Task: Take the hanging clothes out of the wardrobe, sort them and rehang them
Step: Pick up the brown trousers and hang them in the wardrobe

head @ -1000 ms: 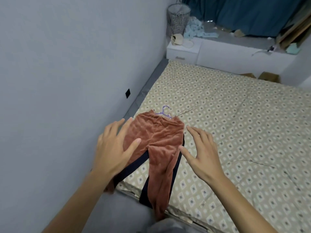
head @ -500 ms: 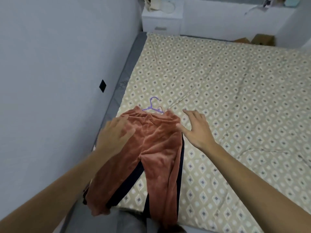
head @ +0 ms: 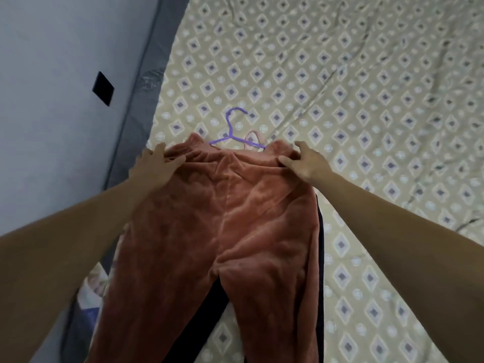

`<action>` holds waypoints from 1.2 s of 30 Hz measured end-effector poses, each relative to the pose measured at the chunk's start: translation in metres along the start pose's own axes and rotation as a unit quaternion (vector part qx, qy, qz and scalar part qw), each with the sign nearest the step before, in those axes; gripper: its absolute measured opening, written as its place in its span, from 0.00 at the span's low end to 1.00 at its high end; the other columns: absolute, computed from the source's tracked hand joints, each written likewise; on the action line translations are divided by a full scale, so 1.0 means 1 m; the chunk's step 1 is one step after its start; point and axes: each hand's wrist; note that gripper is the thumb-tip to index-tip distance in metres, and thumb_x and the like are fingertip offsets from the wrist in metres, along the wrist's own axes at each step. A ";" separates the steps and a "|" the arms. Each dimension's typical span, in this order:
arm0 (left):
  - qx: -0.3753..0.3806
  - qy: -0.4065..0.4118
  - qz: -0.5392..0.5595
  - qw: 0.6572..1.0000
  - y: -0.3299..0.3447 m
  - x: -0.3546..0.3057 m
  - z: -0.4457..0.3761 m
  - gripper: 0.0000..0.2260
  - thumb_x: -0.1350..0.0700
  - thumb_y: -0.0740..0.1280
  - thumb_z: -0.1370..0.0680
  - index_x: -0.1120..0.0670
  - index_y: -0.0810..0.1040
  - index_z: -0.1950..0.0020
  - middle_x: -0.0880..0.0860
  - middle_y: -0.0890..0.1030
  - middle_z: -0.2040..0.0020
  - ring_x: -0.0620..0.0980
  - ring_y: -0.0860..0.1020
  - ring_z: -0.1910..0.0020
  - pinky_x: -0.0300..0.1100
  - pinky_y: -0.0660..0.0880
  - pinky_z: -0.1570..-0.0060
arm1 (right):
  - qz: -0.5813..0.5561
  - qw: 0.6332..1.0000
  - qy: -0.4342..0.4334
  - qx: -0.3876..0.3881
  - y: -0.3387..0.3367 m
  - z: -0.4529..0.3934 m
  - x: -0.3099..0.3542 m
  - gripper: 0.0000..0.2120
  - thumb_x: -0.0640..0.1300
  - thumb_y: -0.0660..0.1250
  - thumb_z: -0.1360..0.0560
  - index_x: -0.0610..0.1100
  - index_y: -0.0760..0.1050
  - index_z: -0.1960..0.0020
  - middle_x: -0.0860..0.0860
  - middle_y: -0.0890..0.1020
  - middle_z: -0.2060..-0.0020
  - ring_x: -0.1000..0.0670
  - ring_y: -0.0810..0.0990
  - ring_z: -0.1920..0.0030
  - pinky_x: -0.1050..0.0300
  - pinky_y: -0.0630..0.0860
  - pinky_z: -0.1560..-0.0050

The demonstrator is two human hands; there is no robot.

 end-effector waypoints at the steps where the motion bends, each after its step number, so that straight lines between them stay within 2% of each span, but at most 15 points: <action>1: 0.005 -0.001 0.006 1.000 0.003 0.003 -0.008 0.39 0.27 0.59 0.22 0.47 0.58 0.17 0.63 0.63 0.21 0.68 0.64 0.23 0.66 0.65 0.27 | -0.013 1.000 -0.004 0.003 0.003 -0.006 0.000 0.37 0.65 0.68 0.23 0.49 0.63 0.20 0.43 0.75 0.28 0.38 0.72 0.27 0.44 0.70 0.29; 5: 0.022 0.011 0.014 1.000 0.008 0.007 -0.022 0.37 0.27 0.60 0.22 0.52 0.68 0.24 0.63 0.66 0.25 0.67 0.66 0.26 0.64 0.67 0.28 | -0.033 0.999 -0.018 -0.018 0.007 -0.014 0.002 0.30 0.64 0.68 0.22 0.45 0.72 0.30 0.45 0.80 0.35 0.41 0.75 0.32 0.47 0.73 0.36; 9: 0.002 0.038 0.043 0.998 0.006 0.009 -0.008 0.31 0.29 0.60 0.21 0.55 0.74 0.35 0.64 0.72 0.33 0.66 0.70 0.31 0.64 0.70 0.32 | -0.030 0.999 -0.024 -0.034 0.002 0.003 -0.003 0.25 0.65 0.65 0.20 0.44 0.74 0.38 0.46 0.81 0.42 0.41 0.78 0.40 0.45 0.75 0.41; 13: -0.033 0.089 0.106 0.990 -0.015 -0.004 0.029 0.26 0.27 0.58 0.22 0.50 0.74 0.50 0.55 0.78 0.48 0.59 0.78 0.46 0.58 0.76 0.44 | -0.056 0.994 -0.056 -0.078 -0.016 0.041 -0.004 0.20 0.62 0.66 0.20 0.45 0.74 0.42 0.49 0.80 0.49 0.44 0.78 0.44 0.48 0.73 0.48; 16: -0.053 0.130 0.141 0.980 -0.040 -0.020 0.068 0.20 0.33 0.61 0.19 0.48 0.76 0.52 0.49 0.80 0.53 0.52 0.79 0.51 0.55 0.76 0.47 | -0.111 0.986 -0.066 -0.103 -0.043 0.080 0.007 0.16 0.61 0.69 0.21 0.50 0.75 0.43 0.52 0.81 0.50 0.48 0.79 0.48 0.49 0.74 0.50; 19: -0.055 0.156 0.158 0.974 -0.072 -0.036 0.111 0.23 0.30 0.61 0.22 0.49 0.75 0.56 0.47 0.82 0.59 0.51 0.80 0.55 0.53 0.76 0.50 | -0.185 0.974 -0.067 -0.116 -0.082 0.124 0.020 0.11 0.58 0.74 0.24 0.53 0.77 0.48 0.58 0.81 0.58 0.54 0.79 0.55 0.53 0.72 0.53; 22: -0.076 0.168 0.174 0.967 -0.111 -0.053 0.159 0.24 0.29 0.63 0.24 0.51 0.77 0.56 0.47 0.82 0.61 0.49 0.81 0.58 0.52 0.76 0.53 | -0.208 0.965 -0.088 -0.135 -0.130 0.171 0.035 0.12 0.56 0.77 0.26 0.54 0.79 0.49 0.57 0.78 0.64 0.57 0.77 0.60 0.56 0.70 0.57; 24: -0.095 0.177 0.174 0.964 -0.141 -0.068 0.198 0.21 0.34 0.68 0.21 0.52 0.78 0.55 0.46 0.82 0.62 0.45 0.81 0.59 0.49 0.75 0.54 | -0.207 0.962 -0.104 -0.145 -0.165 0.207 0.042 0.12 0.57 0.77 0.27 0.55 0.79 0.49 0.57 0.77 0.65 0.57 0.76 0.61 0.57 0.70 0.59; 27: -0.122 0.218 0.160 0.955 -0.185 -0.088 0.260 0.15 0.40 0.69 0.20 0.50 0.77 0.57 0.43 0.82 0.63 0.37 0.80 0.61 0.41 0.73 0.58 | -0.183 0.962 -0.129 -0.154 -0.216 0.266 0.047 0.12 0.59 0.77 0.28 0.58 0.78 0.50 0.56 0.77 0.67 0.58 0.77 0.64 0.58 0.70 0.61; 30: -0.144 0.257 0.141 0.945 -0.228 -0.114 0.322 0.17 0.34 0.67 0.21 0.48 0.76 0.56 0.42 0.82 0.62 0.37 0.80 0.62 0.44 0.76 0.59 | -0.166 0.958 -0.148 -0.181 -0.265 0.331 0.048 0.12 0.61 0.77 0.28 0.59 0.78 0.49 0.56 0.77 0.67 0.58 0.77 0.63 0.58 0.69 0.61; 33: -0.164 0.318 0.155 0.921 -0.265 -0.147 0.372 0.11 0.39 0.71 0.22 0.44 0.77 0.54 0.41 0.83 0.63 0.37 0.81 0.61 0.42 0.77 0.57 | -0.155 0.946 -0.148 -0.242 -0.309 0.399 0.038 0.13 0.62 0.76 0.29 0.59 0.78 0.48 0.58 0.78 0.65 0.58 0.78 0.60 0.60 0.70 0.59; 36: -0.171 0.358 0.158 0.904 -0.297 -0.184 0.412 0.20 0.29 0.67 0.25 0.45 0.82 0.51 0.41 0.85 0.59 0.43 0.84 0.55 0.53 0.81 0.53 | -0.130 0.930 -0.140 -0.314 -0.345 0.466 0.021 0.16 0.65 0.72 0.28 0.60 0.78 0.44 0.64 0.79 0.58 0.60 0.78 0.53 0.59 0.74 0.51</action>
Point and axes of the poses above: each hand's wrist, its own z-axis away from the middle knuckle, its own y-axis out of the palm, x = y × z
